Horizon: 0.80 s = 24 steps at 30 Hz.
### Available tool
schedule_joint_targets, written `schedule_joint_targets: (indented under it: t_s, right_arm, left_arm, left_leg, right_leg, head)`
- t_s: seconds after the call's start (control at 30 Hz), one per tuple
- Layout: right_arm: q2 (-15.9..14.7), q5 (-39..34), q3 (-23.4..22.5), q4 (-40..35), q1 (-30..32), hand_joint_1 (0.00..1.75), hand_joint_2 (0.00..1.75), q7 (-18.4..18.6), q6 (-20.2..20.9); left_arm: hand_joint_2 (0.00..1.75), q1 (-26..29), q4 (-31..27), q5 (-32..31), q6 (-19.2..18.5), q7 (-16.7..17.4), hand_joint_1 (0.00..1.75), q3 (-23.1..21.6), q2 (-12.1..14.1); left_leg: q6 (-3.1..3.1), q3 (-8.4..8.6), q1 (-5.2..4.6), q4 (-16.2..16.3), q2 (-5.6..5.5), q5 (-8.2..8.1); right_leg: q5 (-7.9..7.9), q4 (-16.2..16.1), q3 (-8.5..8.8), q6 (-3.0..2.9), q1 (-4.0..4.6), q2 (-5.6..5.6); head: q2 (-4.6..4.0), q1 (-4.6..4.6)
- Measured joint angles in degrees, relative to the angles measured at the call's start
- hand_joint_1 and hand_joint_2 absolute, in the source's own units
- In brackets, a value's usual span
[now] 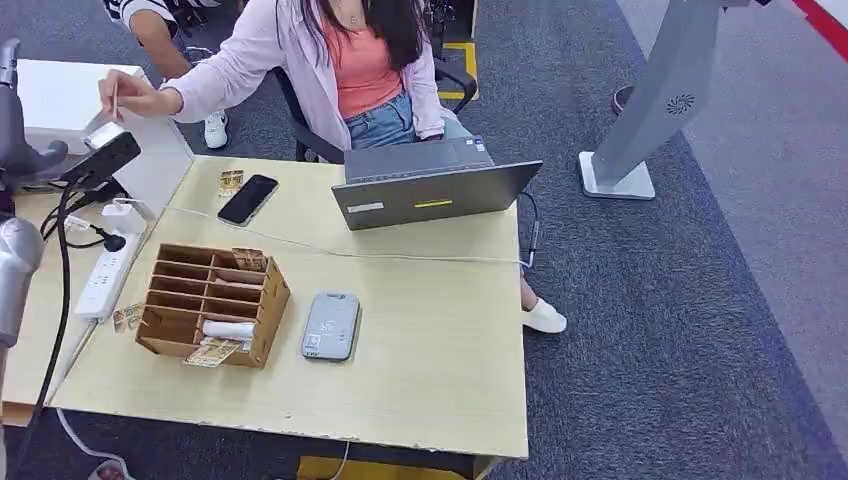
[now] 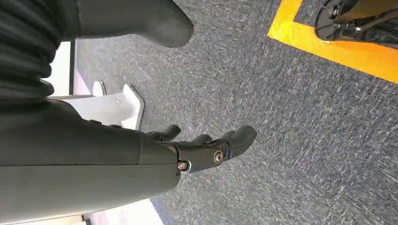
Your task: Pass the card to the sensor for recognition and then transmit it.
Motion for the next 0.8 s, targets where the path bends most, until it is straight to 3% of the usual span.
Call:
schedule_joint_targets:
  t_s: [0.2, 0.3, 0.33, 0.47, 0.8]
  right_arm:
    - [0.0, 0.2, 0.0, 0.0, 0.0, 0.0, 1.75, 0.0, 0.1]
    - [-0.1, 0.7, 0.1, 0.0, 0.0, 0.0, 1.75, 0.2, 0.7]
    - [-0.1, 0.8, 0.1, 0.0, 0.0, 0.0, 1.75, 0.1, 0.7]
    - [-0.1, 1.4, 0.1, 0.0, 0.0, 0.0, 1.75, -0.2, 0.6]
    - [-0.1, 1.5, 0.1, 0.0, 0.1, 0.0, 1.75, -0.2, 0.6]
  left_arm:
    - [1.75, -0.8, 0.7, -0.3, -0.3, 0.4, 0.0, -0.4, -0.4]
    - [1.75, -3.5, 3.4, -0.4, -0.4, 0.6, 0.0, -2.1, -2.4]
    - [1.75, -3.5, 4.3, 0.2, 0.1, 0.4, 1.75, -2.4, -2.8]
    - [1.75, -3.1, 4.9, 1.9, 1.3, -1.4, 1.75, -2.4, -3.1]
    - [1.75, -2.7, 5.3, 2.4, 1.6, -1.6, 1.75, -2.4, -3.4]
  left_leg:
    - [0.0, 0.0, 0.01, 0.0, -0.01, 0.0]
    - [0.0, -0.02, 0.0, 0.0, -0.01, 0.0]
    - [0.0, -0.02, 0.01, 0.0, -0.02, 0.01]
    - [0.0, -0.06, 0.01, 0.0, -0.03, 0.0]
    - [0.0, -0.07, 0.0, 0.0, -0.03, 0.0]
  right_leg:
    - [0.0, 0.0, 0.0, 0.0, 0.01, -0.01]
    - [0.01, 0.0, 0.02, 0.0, 0.0, 0.0]
    - [0.01, 0.0, 0.01, 0.0, 0.01, -0.01]
    - [0.0, 0.0, 0.0, 0.0, 0.0, -0.01]
    - [0.0, 0.0, -0.01, 0.0, 0.0, -0.01]
  head:
    - [0.0, 0.02]
    - [0.0, 0.02]
    - [0.0, 0.02]
    - [0.0, 0.02]
    - [0.0, 0.02]
